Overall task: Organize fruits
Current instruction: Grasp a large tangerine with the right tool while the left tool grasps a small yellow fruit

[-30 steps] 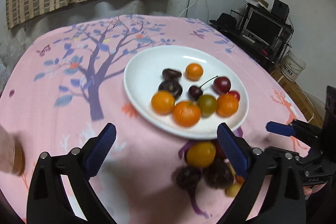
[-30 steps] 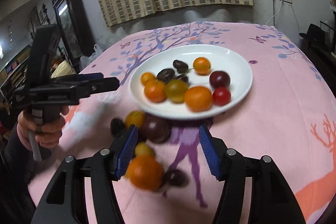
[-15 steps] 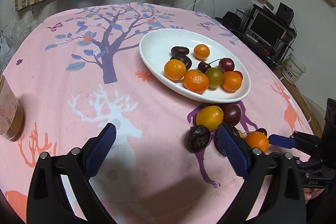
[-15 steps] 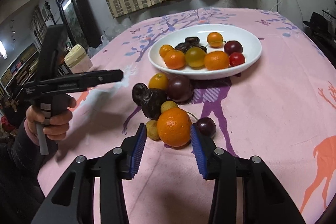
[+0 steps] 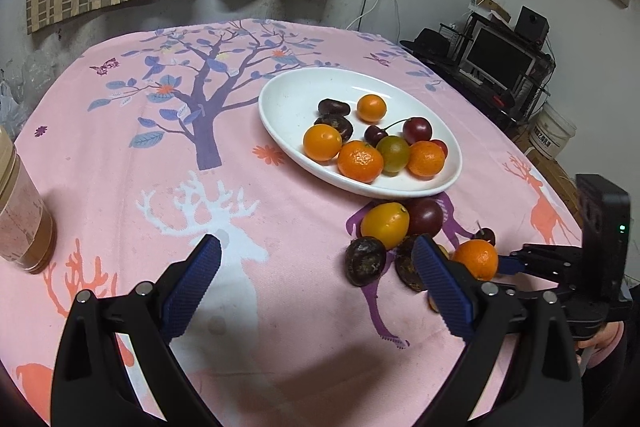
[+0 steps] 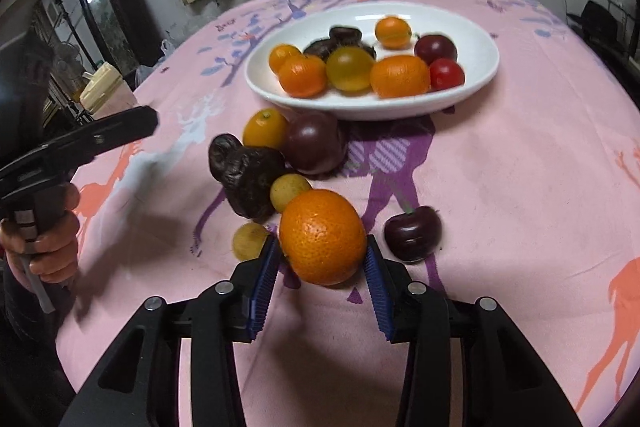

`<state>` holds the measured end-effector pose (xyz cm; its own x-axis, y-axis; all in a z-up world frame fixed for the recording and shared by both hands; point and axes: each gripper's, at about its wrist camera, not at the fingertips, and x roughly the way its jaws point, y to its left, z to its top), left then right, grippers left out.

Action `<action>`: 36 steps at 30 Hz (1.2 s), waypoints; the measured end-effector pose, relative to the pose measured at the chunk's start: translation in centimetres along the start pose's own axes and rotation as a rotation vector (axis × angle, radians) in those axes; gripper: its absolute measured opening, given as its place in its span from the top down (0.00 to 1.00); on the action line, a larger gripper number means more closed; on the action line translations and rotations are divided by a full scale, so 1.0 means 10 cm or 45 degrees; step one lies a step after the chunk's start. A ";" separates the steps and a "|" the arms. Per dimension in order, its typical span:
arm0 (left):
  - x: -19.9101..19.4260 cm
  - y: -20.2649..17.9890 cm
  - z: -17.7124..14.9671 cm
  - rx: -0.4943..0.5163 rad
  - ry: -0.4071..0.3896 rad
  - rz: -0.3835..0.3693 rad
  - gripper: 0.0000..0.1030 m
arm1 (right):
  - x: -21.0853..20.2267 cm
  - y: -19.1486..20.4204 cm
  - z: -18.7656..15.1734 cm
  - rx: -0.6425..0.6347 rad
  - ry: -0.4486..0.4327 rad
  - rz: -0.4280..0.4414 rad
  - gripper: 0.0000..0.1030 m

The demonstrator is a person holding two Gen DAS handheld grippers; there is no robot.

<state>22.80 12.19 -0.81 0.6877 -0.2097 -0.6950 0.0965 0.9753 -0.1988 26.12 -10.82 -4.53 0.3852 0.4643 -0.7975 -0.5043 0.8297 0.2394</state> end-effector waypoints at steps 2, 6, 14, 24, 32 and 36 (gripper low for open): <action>-0.02 0.00 0.00 0.003 -0.007 0.001 0.08 | 0.00 -0.03 -0.01 0.017 -0.004 0.031 0.60; -0.01 -0.04 -0.03 0.023 0.009 -0.011 0.08 | -0.06 -0.17 -0.02 0.113 -0.053 0.103 0.61; -0.02 -0.43 -0.28 0.121 0.095 -0.168 0.08 | -0.20 -0.21 -0.03 0.151 -0.144 0.103 0.61; 0.27 -1.10 -0.54 0.316 0.199 -0.139 0.52 | -0.30 -0.24 -0.06 0.143 -0.183 0.120 0.61; 0.49 -1.15 -0.51 0.291 0.251 -0.054 0.66 | -0.35 -0.22 -0.09 0.132 -0.202 0.152 0.61; 0.53 -1.16 -0.50 0.290 0.249 -0.037 0.66 | -0.38 -0.21 -0.09 0.123 -0.213 0.150 0.61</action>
<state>21.73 -0.61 -5.58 0.5330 -0.2254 -0.8156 0.2880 0.9546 -0.0756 25.02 -14.58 -2.55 0.4553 0.5978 -0.6598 -0.4798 0.7890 0.3838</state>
